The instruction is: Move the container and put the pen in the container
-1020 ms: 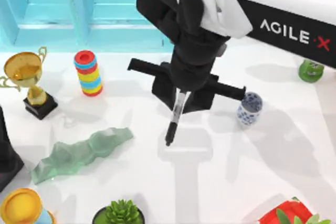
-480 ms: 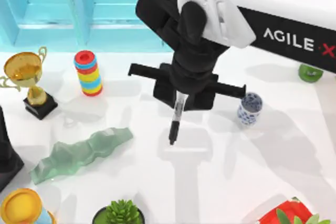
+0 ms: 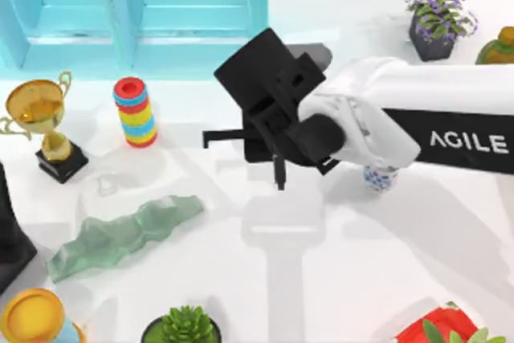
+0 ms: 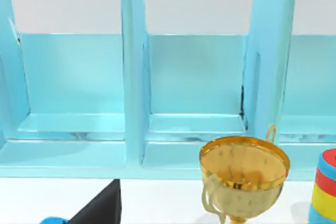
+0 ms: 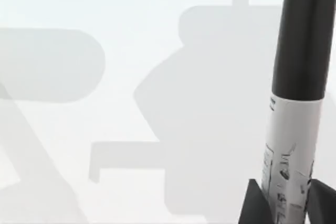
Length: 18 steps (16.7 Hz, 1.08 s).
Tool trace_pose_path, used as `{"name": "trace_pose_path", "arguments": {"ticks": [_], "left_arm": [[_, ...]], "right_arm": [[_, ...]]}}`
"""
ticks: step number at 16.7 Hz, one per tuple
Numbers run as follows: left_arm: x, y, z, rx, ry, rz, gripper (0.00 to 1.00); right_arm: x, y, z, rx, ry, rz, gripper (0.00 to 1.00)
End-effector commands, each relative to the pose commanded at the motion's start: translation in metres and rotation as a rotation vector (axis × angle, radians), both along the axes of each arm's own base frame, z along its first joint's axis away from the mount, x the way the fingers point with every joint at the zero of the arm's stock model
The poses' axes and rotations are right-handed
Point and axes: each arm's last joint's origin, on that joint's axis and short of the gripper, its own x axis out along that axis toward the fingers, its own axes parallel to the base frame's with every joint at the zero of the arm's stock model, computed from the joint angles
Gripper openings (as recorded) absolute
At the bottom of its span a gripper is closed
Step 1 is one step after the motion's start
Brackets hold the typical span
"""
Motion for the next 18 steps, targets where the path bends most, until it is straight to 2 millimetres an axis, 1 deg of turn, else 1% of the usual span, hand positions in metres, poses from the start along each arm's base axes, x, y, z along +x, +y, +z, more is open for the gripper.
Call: {"name": "trace_pose_path", "arguments": {"ticks": [4,8,13,16,18], "left_arm": [[0.000,0.000,0.000,0.000,0.000,0.000,1.00],[0.000,0.000,0.000,0.000,0.000,0.000,1.00],[0.000,0.000,0.000,0.000,0.000,0.000,1.00],[0.000,0.000,0.000,0.000,0.000,0.000,1.00],[0.000,0.000,0.000,0.000,0.000,0.000,1.00]], "right_arm": [[-0.025,-0.013,-0.015,-0.077,-0.319,0.041,0.00],[-0.056,-0.038,-0.015,-0.139,-0.576,0.005,0.00],[-0.091,-0.069,0.001,-0.152,-0.784,-0.099,0.00],[-0.105,-0.083,0.015,-0.109,-0.868,-0.170,0.00],[-0.111,-0.088,0.024,-0.072,-0.907,-0.208,0.00]]}}
